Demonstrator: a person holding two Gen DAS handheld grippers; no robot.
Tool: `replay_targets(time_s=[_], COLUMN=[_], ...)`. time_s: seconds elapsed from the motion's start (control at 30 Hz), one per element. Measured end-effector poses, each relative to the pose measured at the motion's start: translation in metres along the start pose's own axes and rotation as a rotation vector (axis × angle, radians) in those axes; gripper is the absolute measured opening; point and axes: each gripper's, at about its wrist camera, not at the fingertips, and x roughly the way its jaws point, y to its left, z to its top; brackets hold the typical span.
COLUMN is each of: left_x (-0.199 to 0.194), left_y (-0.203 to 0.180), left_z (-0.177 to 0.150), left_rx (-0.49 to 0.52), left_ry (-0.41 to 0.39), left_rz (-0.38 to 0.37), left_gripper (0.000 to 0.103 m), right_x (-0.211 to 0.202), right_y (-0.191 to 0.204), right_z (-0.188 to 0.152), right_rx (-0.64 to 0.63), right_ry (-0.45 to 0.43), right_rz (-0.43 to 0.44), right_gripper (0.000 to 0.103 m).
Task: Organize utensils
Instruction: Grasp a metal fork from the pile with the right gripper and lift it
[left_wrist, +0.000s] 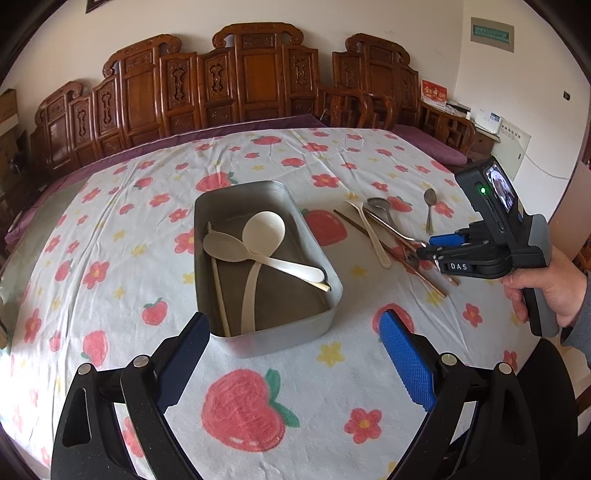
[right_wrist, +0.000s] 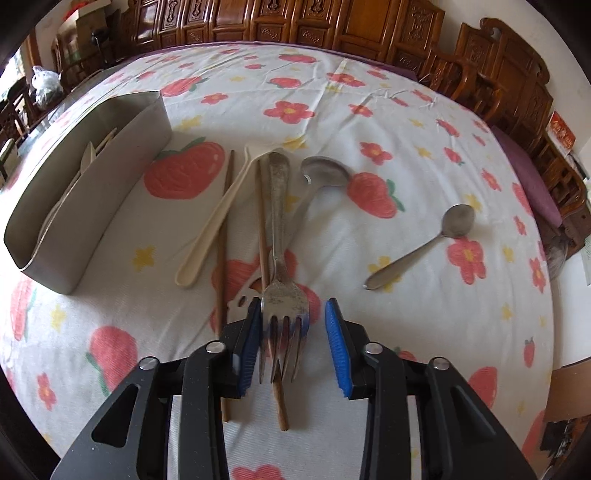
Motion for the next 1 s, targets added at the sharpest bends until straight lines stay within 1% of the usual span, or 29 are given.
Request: replay_targets(time_s=[0.1, 0.23, 0.4, 0.53, 0.6, 0.77, 0.9, 1.0], left_x=[0.001, 0.004, 0.011, 0.02, 0.025, 0.039, 0.048, 0.053], left_y=[-0.007, -0.013, -0.027, -0.048, -0.059, -0.085, -0.101, -0.108], left_z=[0.0, 0.002, 0.01, 0.02, 0.025, 0.036, 0.037, 0.036], left_rx=[0.007, -0.009, -0.014, -0.003, 0.006, 0.022, 0.043, 0.057], left_ry=[0.006, 0.017, 0.028, 0.034, 0.033, 0.044, 0.058, 0.071], left_rz=[-0.005, -0.013, -0.027, -0.042, -0.051, -0.067, -0.066, -0.063], left_gripper=[0.089, 0.089, 0.089, 0.089, 0.089, 0.089, 0.089, 0.089], right_x=[-0.001, -0.004, -0.014, -0.02, -0.023, -0.029, -0.029, -0.024], right_y=[-0.006, -0.016, -0.033, -0.047, -0.056, -0.068, -0.073, -0.078], right_z=[-0.003, -0.008, -0.021, -0.037, -0.044, -0.057, -0.064, -0.068], right_rx=[0.007, 0.033, 0.093, 0.142, 0.181, 0.214, 0.217, 0.232], right_ry=[0.001, -0.003, -0.014, -0.014, -0.021, -0.038, -0.044, -0.045], right_rz=[0.008, 0.025, 0.094, 0.155, 0.202, 0.283, 0.3, 0.284], right_gripper=[0.026, 0.025, 0.025, 0.025, 0.025, 0.025, 0.026, 0.028])
